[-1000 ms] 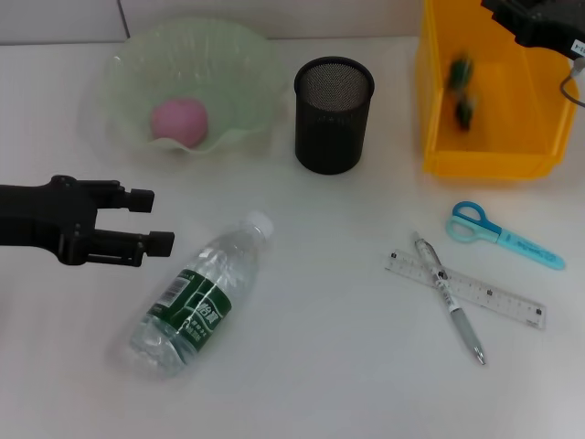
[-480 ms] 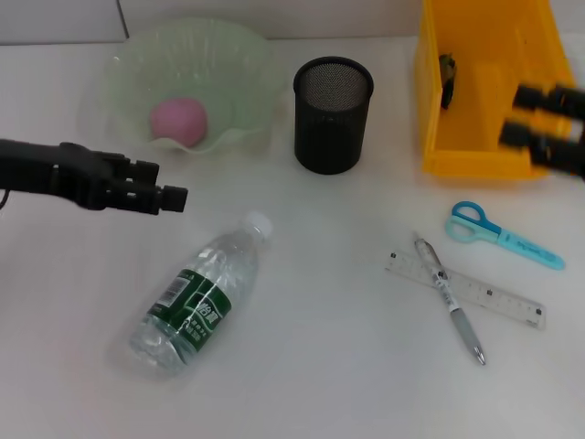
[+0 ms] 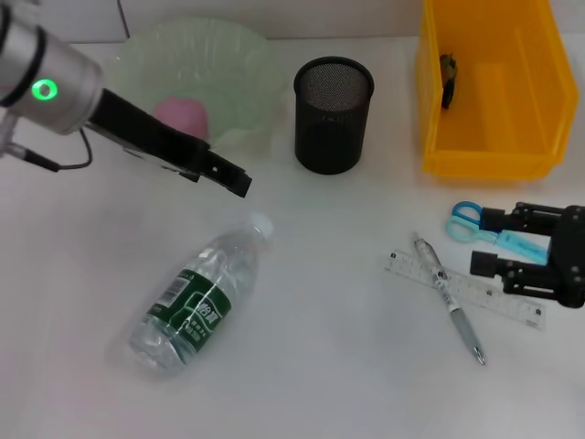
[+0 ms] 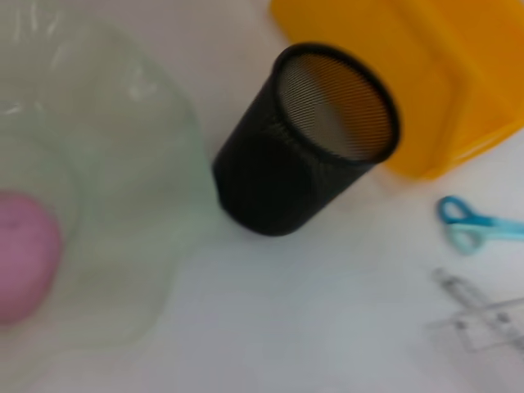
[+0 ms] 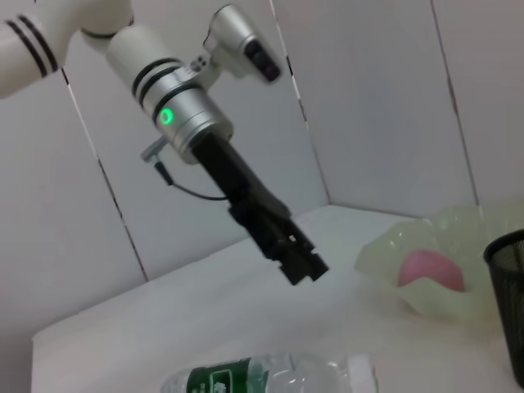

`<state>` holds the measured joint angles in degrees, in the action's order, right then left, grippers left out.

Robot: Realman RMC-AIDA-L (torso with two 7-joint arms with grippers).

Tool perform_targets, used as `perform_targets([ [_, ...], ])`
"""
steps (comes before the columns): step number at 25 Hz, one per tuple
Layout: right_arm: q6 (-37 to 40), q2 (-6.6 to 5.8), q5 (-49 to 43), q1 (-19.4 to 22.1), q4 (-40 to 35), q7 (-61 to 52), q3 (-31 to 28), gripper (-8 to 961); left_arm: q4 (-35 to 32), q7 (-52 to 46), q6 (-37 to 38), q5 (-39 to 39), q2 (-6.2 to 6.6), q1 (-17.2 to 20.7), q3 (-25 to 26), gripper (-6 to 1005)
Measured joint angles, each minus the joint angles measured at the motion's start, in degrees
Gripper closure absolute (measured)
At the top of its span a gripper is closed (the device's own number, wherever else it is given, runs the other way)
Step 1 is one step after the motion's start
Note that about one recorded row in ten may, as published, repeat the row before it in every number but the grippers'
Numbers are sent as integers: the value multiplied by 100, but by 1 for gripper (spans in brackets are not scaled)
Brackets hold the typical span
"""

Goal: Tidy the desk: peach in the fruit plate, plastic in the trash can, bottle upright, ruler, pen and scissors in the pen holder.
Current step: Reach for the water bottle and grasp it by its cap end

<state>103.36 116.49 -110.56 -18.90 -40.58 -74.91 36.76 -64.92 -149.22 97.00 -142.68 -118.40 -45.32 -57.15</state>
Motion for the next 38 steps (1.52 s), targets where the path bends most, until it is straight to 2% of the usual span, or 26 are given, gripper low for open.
perform_targets([
  [3, -7, 22, -106, -45, 115, 68, 1, 288, 259, -328, -380, -276, -20, -215, -457, 200],
  [7, -7, 31, -179, -87, 218, 131, 1, 289, 974, -476, -997, -377, -37, -429, -942, 214],
  [14, -9, 41, -190, -172, 329, 145, -10, 291, 1677, -533, -1657, -451, -55, -537, -1245, 238],
  [24, -9, 41, -191, -292, 340, 146, -18, 294, 1906, -539, -1881, -196, -75, -480, -1618, 271],
  [38, -54, 31, -185, -316, 449, 130, -65, 299, 1865, -493, -2160, 32, -78, -410, -2163, 319],
])
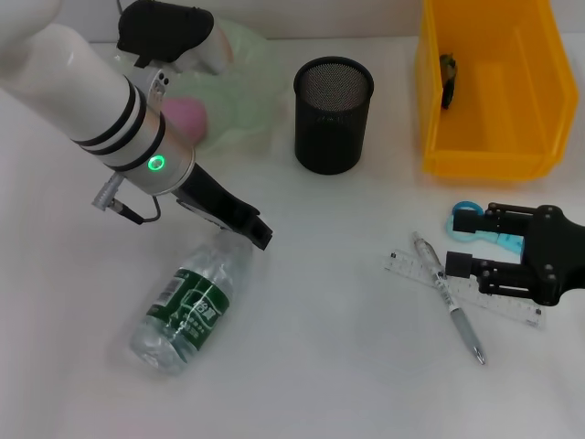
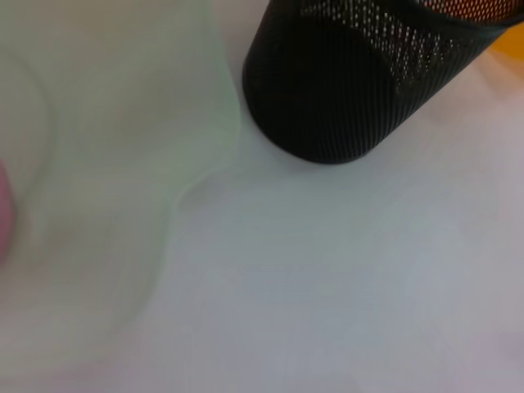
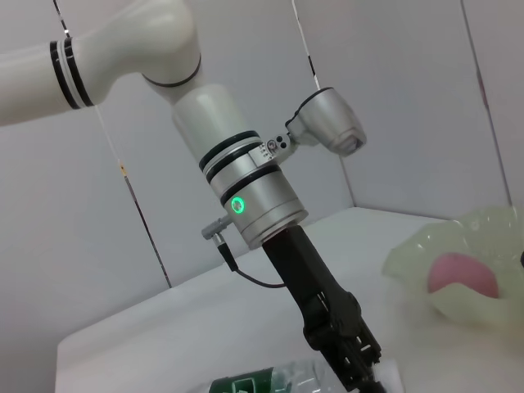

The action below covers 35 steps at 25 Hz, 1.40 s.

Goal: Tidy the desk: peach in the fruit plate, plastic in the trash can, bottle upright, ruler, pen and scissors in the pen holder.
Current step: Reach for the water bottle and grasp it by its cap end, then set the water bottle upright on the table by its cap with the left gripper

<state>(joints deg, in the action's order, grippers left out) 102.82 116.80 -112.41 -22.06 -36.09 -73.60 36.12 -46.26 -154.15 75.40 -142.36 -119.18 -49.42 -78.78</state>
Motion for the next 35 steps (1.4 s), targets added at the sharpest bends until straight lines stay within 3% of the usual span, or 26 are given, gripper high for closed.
perform_targets([
  [4, -5, -15, 0, 1, 41, 3, -9, 300, -56, 51, -20, 7, 1, 33, -4, 332],
  [9, -83, -13, 0, 21, 45, 5, -11, 301, -86, 119, -57, 12, 0, 60, -103, 550],
  [14, -160, 5, -1, 19, 46, 6, -10, 303, -540, 471, 55, 224, 9, 293, -178, 555],
  [16, -162, 9, 6, 18, 52, 7, -8, 304, -1034, 976, 146, 749, 42, 604, -185, 555],
  [20, -165, 9, 30, 17, 52, 4, -7, 305, -1370, 1544, 212, 1277, 58, 912, 6, 555],
  [35, -166, 53, 64, -46, 49, -243, -42, 309, -1276, 3817, 345, 3324, 66, 1891, 1102, 554],
])
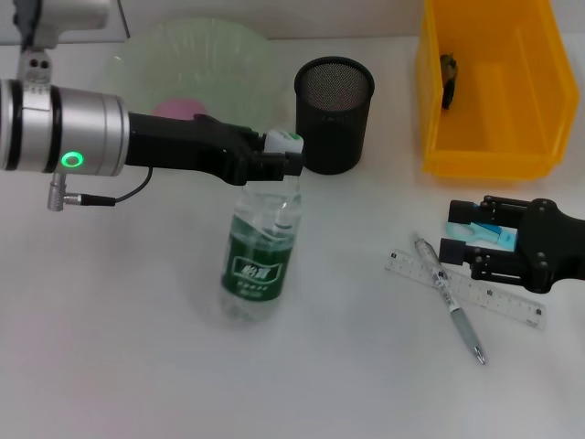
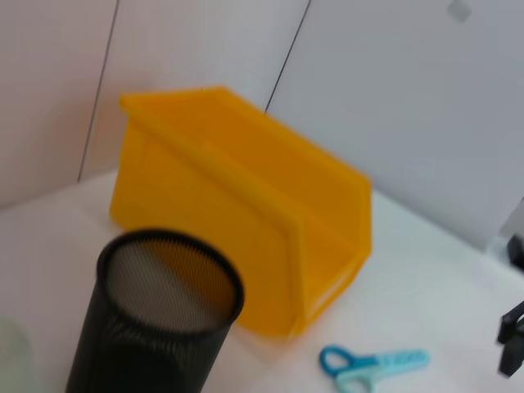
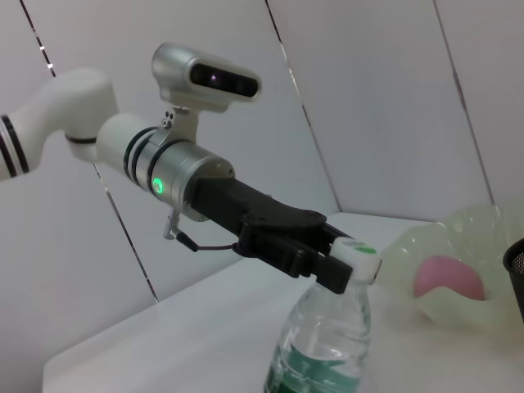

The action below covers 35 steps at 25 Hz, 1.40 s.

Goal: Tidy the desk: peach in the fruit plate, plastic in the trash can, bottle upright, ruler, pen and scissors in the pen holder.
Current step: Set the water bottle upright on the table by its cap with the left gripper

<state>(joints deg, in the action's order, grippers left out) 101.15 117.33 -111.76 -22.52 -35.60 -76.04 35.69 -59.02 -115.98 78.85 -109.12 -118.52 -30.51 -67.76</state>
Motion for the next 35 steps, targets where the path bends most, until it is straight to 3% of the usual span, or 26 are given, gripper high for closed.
perform_targets([
  [9, 5, 20, 14, -85, 0, -182, -169, 312, 70, 1203, 23, 836, 12, 521, 120, 554],
  [16, 6, 40, 15, -137, 0, -266, -301, 314, 705, 2496, 56, 1745, 13, 700, 289, 554],
  [21, 3, 118, 15, -189, 11, -270, -447, 316, 1616, 4290, 327, 2294, 19, 765, 829, 555],
  [32, -345, 142, 15, -452, 300, -229, -469, 319, 2448, 5824, 671, 2353, 6, 841, 1929, 555],
  [35, -399, 152, 15, -553, 330, -224, -469, 320, 2544, 5897, 671, 2358, 4, 825, 2021, 554],
])
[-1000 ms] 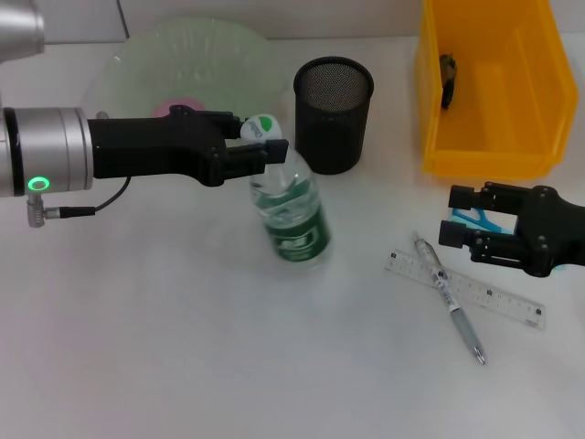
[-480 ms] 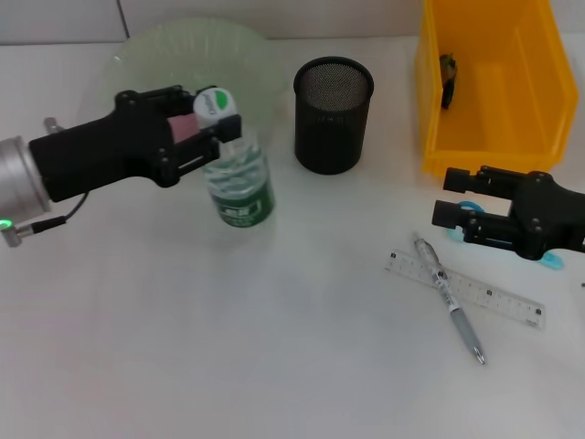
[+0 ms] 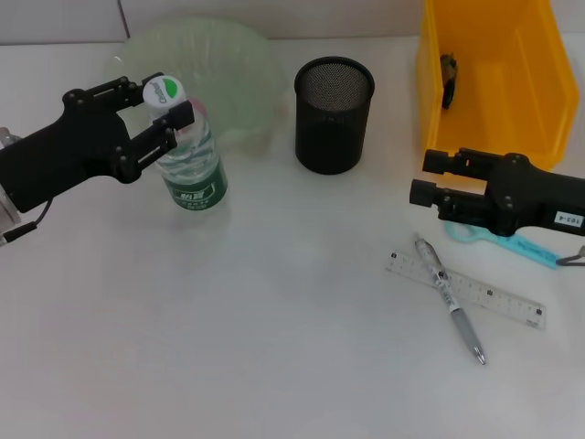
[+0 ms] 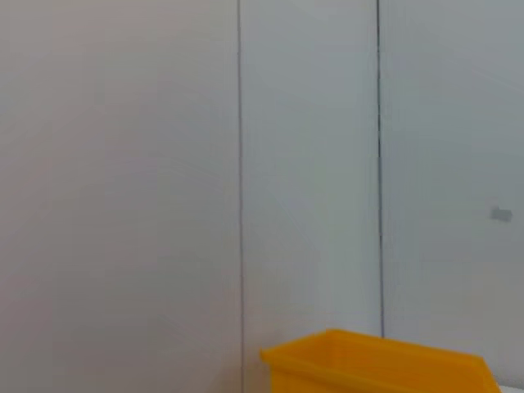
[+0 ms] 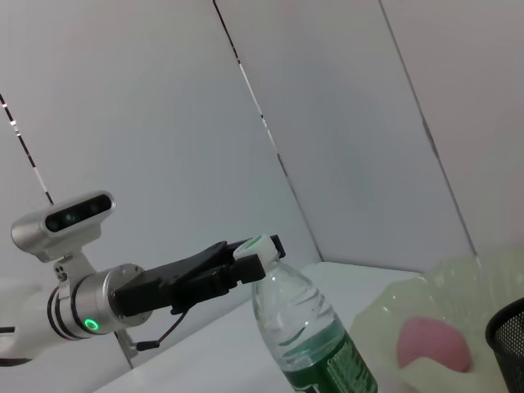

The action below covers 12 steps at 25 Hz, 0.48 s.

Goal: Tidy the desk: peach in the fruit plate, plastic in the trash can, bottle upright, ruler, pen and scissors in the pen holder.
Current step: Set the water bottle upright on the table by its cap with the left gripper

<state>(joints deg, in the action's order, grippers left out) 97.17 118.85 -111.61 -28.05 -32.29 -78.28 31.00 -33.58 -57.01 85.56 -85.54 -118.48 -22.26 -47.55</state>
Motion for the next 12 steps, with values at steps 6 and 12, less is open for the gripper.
perform_targets([
  [6, -178, 6, 0, -113, 82, 13, 3, 322, 84, 11, -8, 81, -8, 17, 62, 554],
  [12, -329, 7, 0, -148, 115, 72, 31, 324, 184, -23, -38, 85, 6, 19, 55, 542],
])
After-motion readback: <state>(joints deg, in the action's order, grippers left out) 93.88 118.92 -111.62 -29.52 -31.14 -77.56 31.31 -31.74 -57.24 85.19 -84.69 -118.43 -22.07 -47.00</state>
